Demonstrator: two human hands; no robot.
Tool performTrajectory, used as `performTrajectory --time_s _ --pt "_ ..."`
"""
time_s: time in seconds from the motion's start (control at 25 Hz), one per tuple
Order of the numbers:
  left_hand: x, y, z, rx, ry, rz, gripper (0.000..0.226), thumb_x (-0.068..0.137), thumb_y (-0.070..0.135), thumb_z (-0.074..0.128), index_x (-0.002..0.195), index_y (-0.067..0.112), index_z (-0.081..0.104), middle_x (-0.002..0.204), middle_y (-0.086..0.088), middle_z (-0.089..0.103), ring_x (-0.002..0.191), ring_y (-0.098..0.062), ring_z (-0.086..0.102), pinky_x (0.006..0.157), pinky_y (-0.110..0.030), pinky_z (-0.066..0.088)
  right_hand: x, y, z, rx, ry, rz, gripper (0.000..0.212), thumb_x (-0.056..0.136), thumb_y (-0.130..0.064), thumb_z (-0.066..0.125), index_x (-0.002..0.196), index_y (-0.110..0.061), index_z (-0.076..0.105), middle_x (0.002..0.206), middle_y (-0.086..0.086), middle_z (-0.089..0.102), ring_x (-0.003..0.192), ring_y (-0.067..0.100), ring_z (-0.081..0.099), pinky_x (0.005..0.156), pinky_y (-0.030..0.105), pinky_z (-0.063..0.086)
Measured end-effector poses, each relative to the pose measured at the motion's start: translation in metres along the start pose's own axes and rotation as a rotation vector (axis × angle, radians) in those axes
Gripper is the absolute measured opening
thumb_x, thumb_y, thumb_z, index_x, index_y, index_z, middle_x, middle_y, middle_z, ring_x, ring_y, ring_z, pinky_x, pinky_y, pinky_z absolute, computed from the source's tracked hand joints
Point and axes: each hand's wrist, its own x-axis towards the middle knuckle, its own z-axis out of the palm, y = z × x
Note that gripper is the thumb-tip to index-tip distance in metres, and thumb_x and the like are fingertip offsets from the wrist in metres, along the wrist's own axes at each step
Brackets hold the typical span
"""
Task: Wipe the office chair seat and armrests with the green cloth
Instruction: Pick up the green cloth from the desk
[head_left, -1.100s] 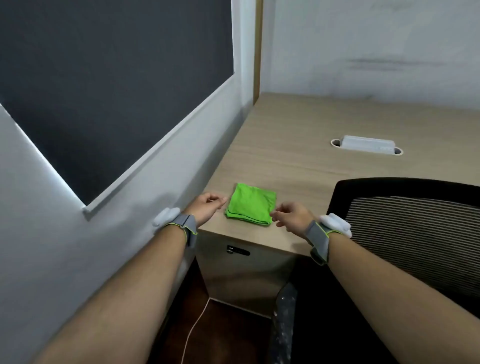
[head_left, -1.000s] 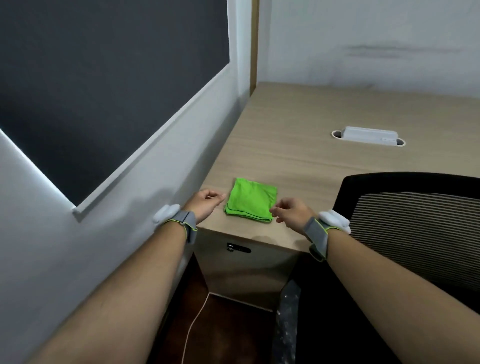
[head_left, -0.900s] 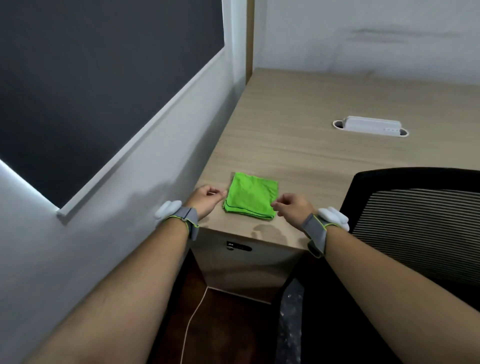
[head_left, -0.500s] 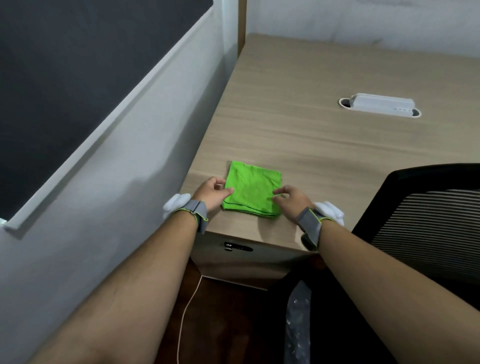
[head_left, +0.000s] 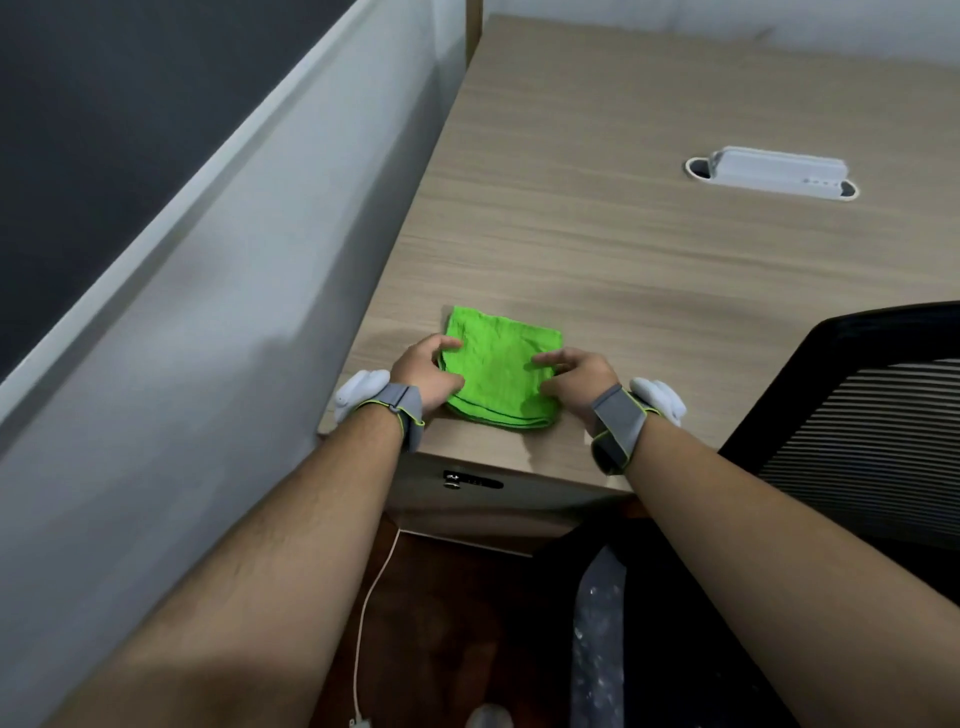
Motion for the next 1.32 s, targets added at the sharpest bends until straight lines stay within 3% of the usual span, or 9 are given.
performTrajectory --time_s 0.12,0.16,0.32,0.44,0.56,0.72,0.96,1.12,1.32 --pt "-0.004 0.000 -0.003 0.042 -0.048 -0.014 0.048 0.077 0.010 0.063 0.123 0.025 0.061 0.088 -0.004 0.064 0.068 -0.014 0.055 0.049 -0.003 0.036 -0.001 -0.001 0.005 0.105 -0.031 0.039 0.031 0.077 0.000 0.061 0.105 -0.011 0.070 0.066 -0.002 0.055 0.057 0.012 0.046 0.059 0.022 0.039" --pt "-0.006 -0.001 -0.004 0.033 -0.040 -0.013 0.044 0.079 0.012 0.063 0.122 0.023 0.062 0.091 -0.005 0.064 0.072 -0.015 0.057 0.049 -0.004 0.036 -0.003 0.000 0.005 0.149 -0.020 0.052 0.024 0.080 -0.005 0.062 0.101 -0.010 0.070 0.065 -0.002 0.056 0.056 0.011 0.045 0.058 0.021 0.038" --pt "-0.023 -0.002 -0.004 -0.001 0.007 0.051 0.041 0.084 0.011 0.066 0.124 0.017 0.062 0.122 -0.012 0.064 0.114 -0.027 0.059 0.083 -0.024 0.045 -0.013 0.004 0.001 0.106 0.014 -0.044 0.024 0.083 -0.006 0.061 0.104 -0.011 0.071 0.063 -0.006 0.056 0.052 0.007 0.041 0.056 0.020 0.037" --pt "-0.039 0.002 -0.007 -0.012 0.009 0.081 0.051 0.082 0.002 0.062 0.130 0.018 0.057 0.126 -0.013 0.062 0.115 -0.029 0.059 0.089 -0.029 0.047 -0.025 0.005 -0.009 0.055 0.046 -0.076 0.036 0.079 0.004 0.058 0.106 -0.015 0.071 0.084 0.004 0.070 0.065 0.018 0.057 0.070 0.034 0.054" --pt "-0.061 0.013 -0.012 -0.082 -0.022 0.107 0.060 0.081 -0.005 0.058 0.137 0.013 0.048 0.132 -0.011 0.057 0.113 -0.021 0.060 0.097 -0.030 0.047 -0.040 0.005 -0.022 0.086 -0.009 -0.108 0.048 0.078 0.011 0.053 0.117 -0.015 0.065 0.110 0.021 0.068 0.092 0.036 0.065 0.088 0.050 0.053" --pt "-0.107 0.028 -0.012 -0.117 0.012 0.124 0.062 0.082 -0.007 0.054 0.139 0.014 0.044 0.127 -0.011 0.061 0.093 -0.014 0.058 0.078 -0.023 0.048 -0.071 0.008 -0.046 0.071 -0.090 -0.214 0.059 0.076 0.013 0.053 0.128 -0.015 0.056 0.126 0.013 0.060 0.101 0.036 0.064 0.091 0.051 0.052" --pt "-0.204 0.049 0.011 -0.126 0.096 0.165 0.063 0.081 -0.009 0.054 0.140 0.011 0.042 0.129 -0.010 0.058 0.101 -0.009 0.055 0.078 -0.006 0.044 -0.145 0.030 -0.098 0.015 -0.173 -0.339 0.065 0.076 0.010 0.058 0.132 -0.019 0.051 0.123 0.014 0.062 0.103 0.033 0.064 0.093 0.049 0.051" --pt "-0.261 0.055 0.034 -0.120 0.144 0.175 0.064 0.080 -0.008 0.056 0.140 0.012 0.044 0.122 -0.011 0.062 0.095 -0.009 0.055 0.059 0.006 0.039 -0.190 0.049 -0.130 -0.079 -0.192 -0.423 0.069 0.074 0.011 0.062 0.135 -0.017 0.048 0.129 0.015 0.058 0.102 0.027 0.062 0.097 0.048 0.048" --pt "-0.297 0.045 0.046 -0.112 0.122 0.154 0.063 0.080 -0.003 0.058 0.139 0.016 0.045 0.128 -0.008 0.060 0.100 -0.009 0.055 0.081 -0.011 0.042 -0.226 0.070 -0.135 0.037 -0.242 -0.395 0.066 0.075 0.018 0.056 0.135 -0.008 0.046 0.134 0.015 0.053 0.092 0.021 0.054 0.081 0.037 0.052"
